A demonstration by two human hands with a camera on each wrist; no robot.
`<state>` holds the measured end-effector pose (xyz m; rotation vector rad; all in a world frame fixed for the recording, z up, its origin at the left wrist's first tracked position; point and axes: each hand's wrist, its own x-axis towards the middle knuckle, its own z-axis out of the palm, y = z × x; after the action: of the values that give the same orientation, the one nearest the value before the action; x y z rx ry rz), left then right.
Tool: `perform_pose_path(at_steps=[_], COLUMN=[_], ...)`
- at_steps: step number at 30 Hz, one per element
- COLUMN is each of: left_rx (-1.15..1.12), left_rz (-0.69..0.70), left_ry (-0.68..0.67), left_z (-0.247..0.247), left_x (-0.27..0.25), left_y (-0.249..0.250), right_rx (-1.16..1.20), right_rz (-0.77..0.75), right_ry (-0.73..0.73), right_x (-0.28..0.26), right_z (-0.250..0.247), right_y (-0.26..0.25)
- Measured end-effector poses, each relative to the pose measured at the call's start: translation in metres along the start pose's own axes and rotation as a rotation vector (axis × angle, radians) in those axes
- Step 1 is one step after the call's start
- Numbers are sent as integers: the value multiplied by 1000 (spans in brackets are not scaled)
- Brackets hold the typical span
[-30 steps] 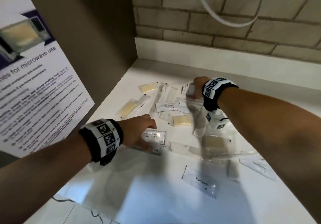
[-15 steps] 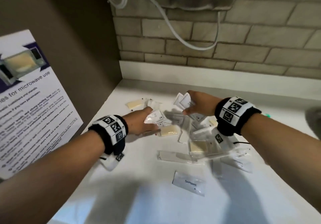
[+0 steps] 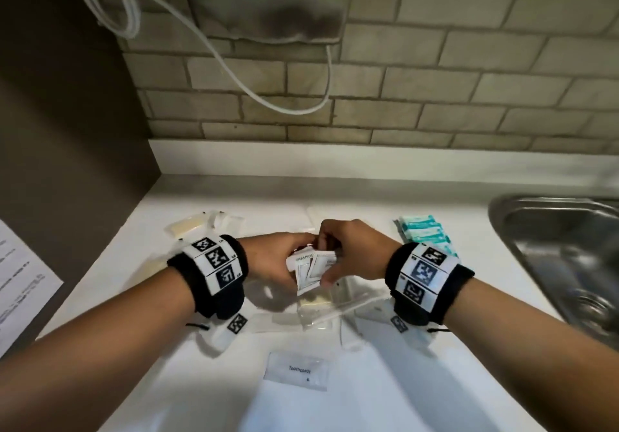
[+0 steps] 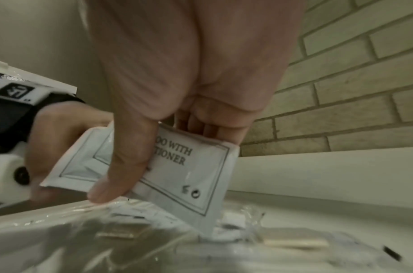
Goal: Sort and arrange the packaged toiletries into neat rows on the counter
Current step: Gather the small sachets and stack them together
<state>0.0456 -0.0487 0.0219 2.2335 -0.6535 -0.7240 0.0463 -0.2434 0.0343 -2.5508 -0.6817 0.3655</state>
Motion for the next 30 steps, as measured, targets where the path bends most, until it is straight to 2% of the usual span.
perform_pose_path(at_steps=[4,8,11,16,19,23,30], left_rx=[-131,-101,-157,-164,-238,-263,-262], left_rz=[13,-8,-37,-24,-19,-10,-18], left_ry=[-78,4,56,380,527,646,617], left_z=[12,15,4,-24,-38,-47,-40], left_x=[16,33,39,41,44,51,55], left_y=[14,14,9,1,-3,-6,-11], right_rx=[5,-9,-71,90,-77,-265,-336], right_rz=[29,11,42,163,222,157,16], right_ry=[62,123,102,48,-16,-190,-214], right_x=[-7,-8,-11,7,25,39,44], right_z=[2,-8,-25,-52,-54,-31,5], right_y=[13,20,33,74,87,78,54])
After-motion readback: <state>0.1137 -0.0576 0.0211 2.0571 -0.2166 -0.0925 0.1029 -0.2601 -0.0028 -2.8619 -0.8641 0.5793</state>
